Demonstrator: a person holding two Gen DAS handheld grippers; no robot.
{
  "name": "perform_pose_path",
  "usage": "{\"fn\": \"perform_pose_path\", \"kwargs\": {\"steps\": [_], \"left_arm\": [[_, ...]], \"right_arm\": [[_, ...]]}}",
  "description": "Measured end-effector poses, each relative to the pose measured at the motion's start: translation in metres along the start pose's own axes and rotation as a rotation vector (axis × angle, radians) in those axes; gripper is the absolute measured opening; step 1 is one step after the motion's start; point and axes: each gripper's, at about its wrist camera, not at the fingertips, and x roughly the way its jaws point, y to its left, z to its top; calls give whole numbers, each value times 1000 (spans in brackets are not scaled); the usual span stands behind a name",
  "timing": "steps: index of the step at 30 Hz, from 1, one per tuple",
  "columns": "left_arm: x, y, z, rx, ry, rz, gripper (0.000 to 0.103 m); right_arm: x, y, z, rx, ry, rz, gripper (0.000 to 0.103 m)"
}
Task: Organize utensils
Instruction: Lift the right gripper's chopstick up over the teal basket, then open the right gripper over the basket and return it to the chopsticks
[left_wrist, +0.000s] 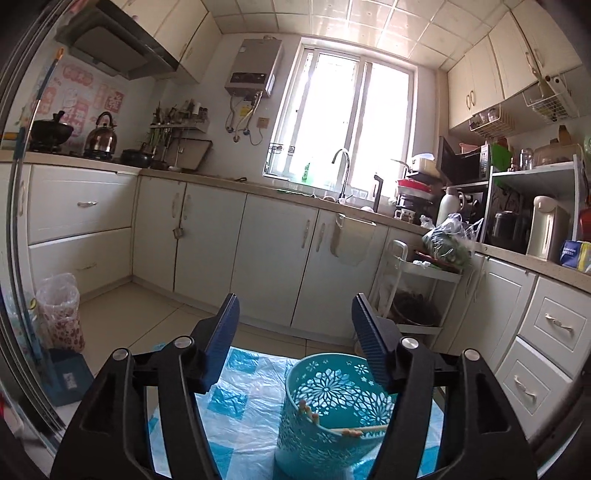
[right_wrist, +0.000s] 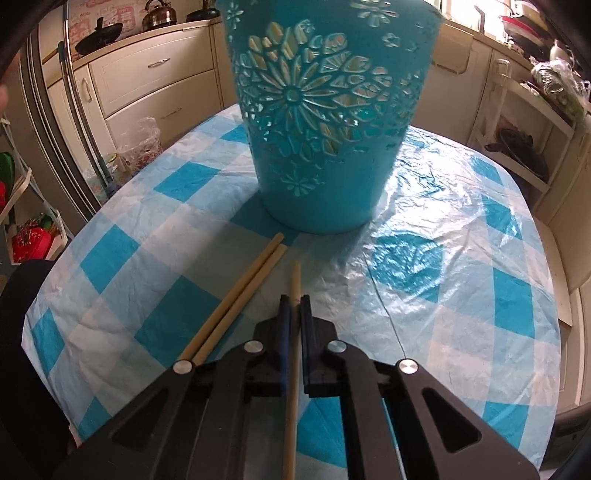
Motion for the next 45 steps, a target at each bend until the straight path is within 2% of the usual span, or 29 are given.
{"fn": "perform_pose_path", "kwargs": {"steps": [2, 4, 6, 11, 16, 20, 23, 27, 29, 33, 37, 42, 44, 45], "left_arm": [[-7, 2, -1, -8, -3, -5, 61], [-13, 3, -4, -12, -3, -7, 62], [-17, 5, -9, -14, 4, -8, 62], [-17, 7, -15, -24, 33, -2, 62], [-22, 12, -17, -36, 24, 12, 62], [-30, 12, -12, -61, -23, 39, 62], [-45, 7, -5, -59, -99, 49, 63], [-57, 2, 4, -60, -160, 45, 67], [-56, -1, 7, -54, -166, 37, 67], [-52, -3, 5, -44, -155, 32, 67], [-45, 0, -3, -52, -126, 38, 67], [-39, 1, -9, -52, -89, 42, 67], [-40, 4, -9, -53, -86, 44, 67], [-40, 4, -9, -51, -85, 47, 67]], "right_arm": [[-12, -14, -1, 86, -45, 72, 6], [-26, -28, -1, 151, -104, 107, 6], [-44, -39, -2, 217, -204, 189, 6], [-77, -45, -1, 263, -378, 278, 6], [-122, -60, 9, 361, -648, 416, 6], [-138, -70, 48, 434, -878, 469, 6], [-144, -76, 72, 483, -1089, 547, 6], [-140, -78, 86, 499, -1233, 541, 7], [-131, -79, 95, 490, -1235, 513, 7], [-108, -74, 99, 438, -1148, 434, 8], [-94, -69, 88, 379, -1075, 348, 8], [-87, -60, 77, 312, -993, 311, 9], [-85, -51, 72, 250, -941, 279, 12], [-84, -48, 68, 227, -914, 276, 18]]}}
